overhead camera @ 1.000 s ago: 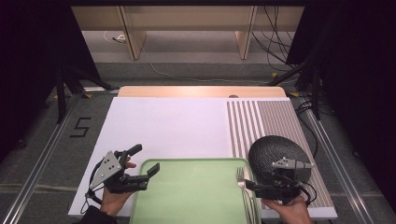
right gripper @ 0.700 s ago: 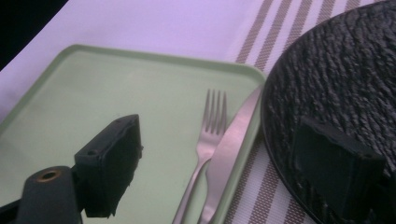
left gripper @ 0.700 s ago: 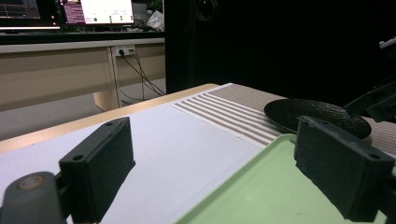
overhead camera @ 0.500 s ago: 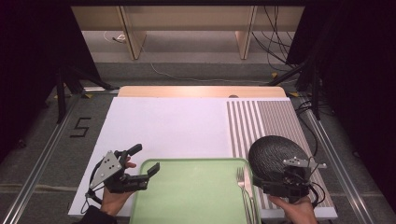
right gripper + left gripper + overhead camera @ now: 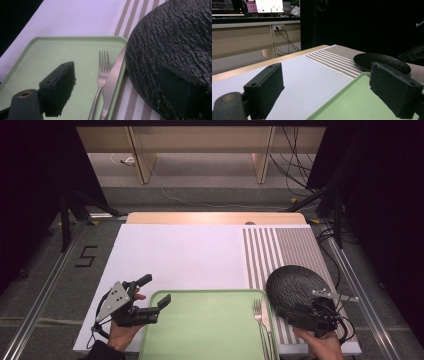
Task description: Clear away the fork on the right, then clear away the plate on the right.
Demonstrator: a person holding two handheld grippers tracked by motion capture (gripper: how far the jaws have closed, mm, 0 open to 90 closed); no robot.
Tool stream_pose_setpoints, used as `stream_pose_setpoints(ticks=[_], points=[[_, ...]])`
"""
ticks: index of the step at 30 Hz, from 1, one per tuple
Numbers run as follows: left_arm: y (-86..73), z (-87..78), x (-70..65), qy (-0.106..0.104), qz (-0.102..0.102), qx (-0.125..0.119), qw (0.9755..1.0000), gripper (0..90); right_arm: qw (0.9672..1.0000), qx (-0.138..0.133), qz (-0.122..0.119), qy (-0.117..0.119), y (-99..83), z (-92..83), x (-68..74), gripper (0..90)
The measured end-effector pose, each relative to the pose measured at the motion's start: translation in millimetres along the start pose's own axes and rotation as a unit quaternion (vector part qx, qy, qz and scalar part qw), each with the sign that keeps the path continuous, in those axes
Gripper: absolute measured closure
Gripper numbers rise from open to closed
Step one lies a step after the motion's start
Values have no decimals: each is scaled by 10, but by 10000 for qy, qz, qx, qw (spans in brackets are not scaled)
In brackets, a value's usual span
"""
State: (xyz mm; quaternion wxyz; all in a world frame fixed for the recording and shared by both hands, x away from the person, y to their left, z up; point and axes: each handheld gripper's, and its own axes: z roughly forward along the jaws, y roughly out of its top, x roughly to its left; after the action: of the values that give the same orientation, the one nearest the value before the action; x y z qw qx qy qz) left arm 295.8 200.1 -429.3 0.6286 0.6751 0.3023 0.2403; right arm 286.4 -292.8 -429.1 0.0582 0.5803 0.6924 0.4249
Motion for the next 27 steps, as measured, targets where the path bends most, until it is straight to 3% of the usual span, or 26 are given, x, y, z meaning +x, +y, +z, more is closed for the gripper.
stream_pose_setpoints(ticks=[15, 22, 27], points=[[-1, 2, 3, 10, -7, -1, 10000, 116, 9996, -165, 228, -73, -16, -79, -103, 165], [-1, 8, -3, -12, -2, 5, 10000, 116, 9989, -216, 400, -91, -43, -123, -183, 166], [-3, -2, -3, -19, 4, 6, 10000, 116, 9973, -299, 657, -110, -66, -179, -270, 169]])
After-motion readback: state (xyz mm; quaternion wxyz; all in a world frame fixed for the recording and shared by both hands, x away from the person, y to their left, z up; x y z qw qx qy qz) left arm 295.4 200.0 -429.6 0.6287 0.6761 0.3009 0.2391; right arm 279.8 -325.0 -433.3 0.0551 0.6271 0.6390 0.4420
